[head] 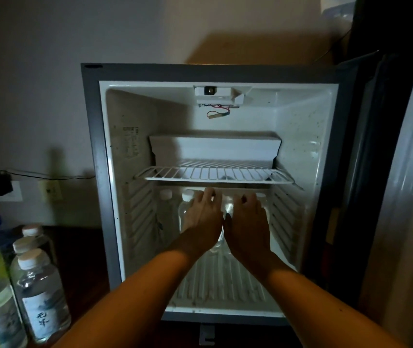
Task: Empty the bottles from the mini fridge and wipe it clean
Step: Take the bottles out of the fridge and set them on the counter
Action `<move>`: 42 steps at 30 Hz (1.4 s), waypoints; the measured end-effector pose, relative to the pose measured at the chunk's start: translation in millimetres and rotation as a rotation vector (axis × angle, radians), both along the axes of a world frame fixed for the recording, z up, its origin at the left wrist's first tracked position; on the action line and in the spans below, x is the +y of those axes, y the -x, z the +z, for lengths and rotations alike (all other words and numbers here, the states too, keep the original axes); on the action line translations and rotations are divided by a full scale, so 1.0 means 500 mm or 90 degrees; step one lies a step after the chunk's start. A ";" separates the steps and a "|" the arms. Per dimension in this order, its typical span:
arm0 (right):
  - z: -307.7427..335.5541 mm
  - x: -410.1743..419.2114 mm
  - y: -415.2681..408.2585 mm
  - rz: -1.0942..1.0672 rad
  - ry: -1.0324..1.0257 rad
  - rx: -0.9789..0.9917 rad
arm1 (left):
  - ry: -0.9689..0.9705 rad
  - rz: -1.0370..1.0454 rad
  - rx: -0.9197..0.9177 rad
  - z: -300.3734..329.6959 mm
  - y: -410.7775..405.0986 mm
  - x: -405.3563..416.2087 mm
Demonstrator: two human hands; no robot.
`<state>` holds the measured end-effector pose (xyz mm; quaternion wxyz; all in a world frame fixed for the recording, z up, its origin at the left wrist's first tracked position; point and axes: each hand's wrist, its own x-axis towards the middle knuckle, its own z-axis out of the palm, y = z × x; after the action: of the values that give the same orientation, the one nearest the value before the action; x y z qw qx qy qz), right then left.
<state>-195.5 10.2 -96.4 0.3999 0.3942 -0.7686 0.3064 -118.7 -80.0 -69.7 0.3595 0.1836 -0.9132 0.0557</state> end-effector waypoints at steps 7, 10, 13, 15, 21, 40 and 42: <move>-0.009 0.021 0.003 0.029 0.059 -0.045 | -0.157 -0.129 0.105 -0.027 -0.019 -0.004; -0.012 0.024 -0.005 0.122 0.093 -0.111 | -0.220 -0.150 0.163 -0.029 -0.042 0.004; -0.021 0.028 -0.016 0.214 0.162 -0.177 | -0.298 -0.151 0.193 -0.023 -0.068 0.007; -0.019 0.035 -0.023 0.231 0.194 -0.220 | -0.318 -0.145 0.197 -0.018 -0.084 0.002; -0.004 0.045 -0.041 0.310 0.167 -0.306 | -0.370 -0.194 0.147 -0.008 -0.135 0.000; -0.037 0.069 -0.126 0.547 0.099 -0.712 | -0.692 -0.246 0.140 -0.075 -0.200 -0.001; -0.035 0.074 -0.118 0.540 0.076 -0.720 | -0.687 -0.236 0.133 -0.074 -0.201 -0.007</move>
<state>-136.7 47.0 -113.7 -0.1935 0.4172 -0.6208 0.6349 -18.2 -83.2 -106.7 0.3072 0.1825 -0.7889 -0.4999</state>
